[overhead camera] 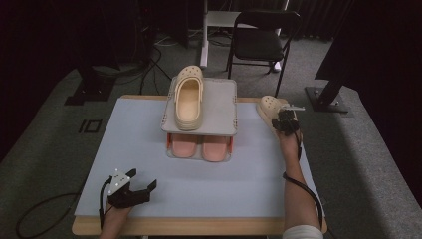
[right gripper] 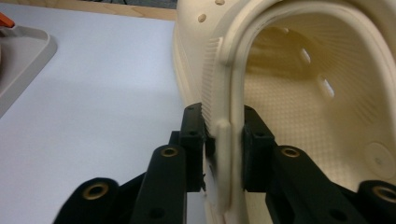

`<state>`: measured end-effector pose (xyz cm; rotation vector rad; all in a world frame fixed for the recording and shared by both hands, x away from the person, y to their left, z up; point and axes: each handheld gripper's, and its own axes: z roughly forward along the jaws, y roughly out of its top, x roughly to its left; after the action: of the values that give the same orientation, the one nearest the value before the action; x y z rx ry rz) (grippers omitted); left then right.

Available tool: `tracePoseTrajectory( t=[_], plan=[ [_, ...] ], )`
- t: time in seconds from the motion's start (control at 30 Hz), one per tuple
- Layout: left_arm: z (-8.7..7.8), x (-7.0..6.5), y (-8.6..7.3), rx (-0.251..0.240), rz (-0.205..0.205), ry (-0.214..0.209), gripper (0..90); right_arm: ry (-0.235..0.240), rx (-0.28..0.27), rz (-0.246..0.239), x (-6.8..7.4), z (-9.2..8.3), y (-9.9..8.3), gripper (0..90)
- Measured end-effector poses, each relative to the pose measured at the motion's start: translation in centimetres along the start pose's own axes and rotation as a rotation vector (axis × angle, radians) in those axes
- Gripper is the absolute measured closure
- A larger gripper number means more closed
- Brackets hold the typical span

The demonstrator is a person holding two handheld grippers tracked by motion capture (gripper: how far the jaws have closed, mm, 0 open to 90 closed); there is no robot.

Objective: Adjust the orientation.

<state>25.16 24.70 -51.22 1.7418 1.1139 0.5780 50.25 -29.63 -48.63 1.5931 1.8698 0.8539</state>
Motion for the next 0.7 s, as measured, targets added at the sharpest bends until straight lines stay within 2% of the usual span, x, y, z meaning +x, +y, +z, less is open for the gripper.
tracePoseTrajectory(
  t=[0.13,0.27,0.4,0.5,0.7],
  plan=[
    [0.0,0.1,0.0,0.001,0.001,0.002,8.7,-0.012,0.003,-0.017,0.2,-0.2,0.1,76.9],
    [-0.1,0.1,0.0,-0.002,0.000,0.004,8.7,-0.018,-0.030,-0.015,0.3,-0.8,0.2,77.6],
    [0.0,0.0,0.0,-0.002,-0.001,0.002,8.7,-0.001,-0.030,-0.008,0.2,-1.3,0.3,77.9],
    [-0.1,0.0,0.1,-0.003,0.002,0.000,8.7,0.014,-0.032,-0.022,0.3,-2.0,0.3,78.2],
    [0.1,0.0,0.0,0.003,0.009,0.000,8.7,0.036,-0.040,-0.063,1.3,-3.8,0.0,78.3]
  ],
)
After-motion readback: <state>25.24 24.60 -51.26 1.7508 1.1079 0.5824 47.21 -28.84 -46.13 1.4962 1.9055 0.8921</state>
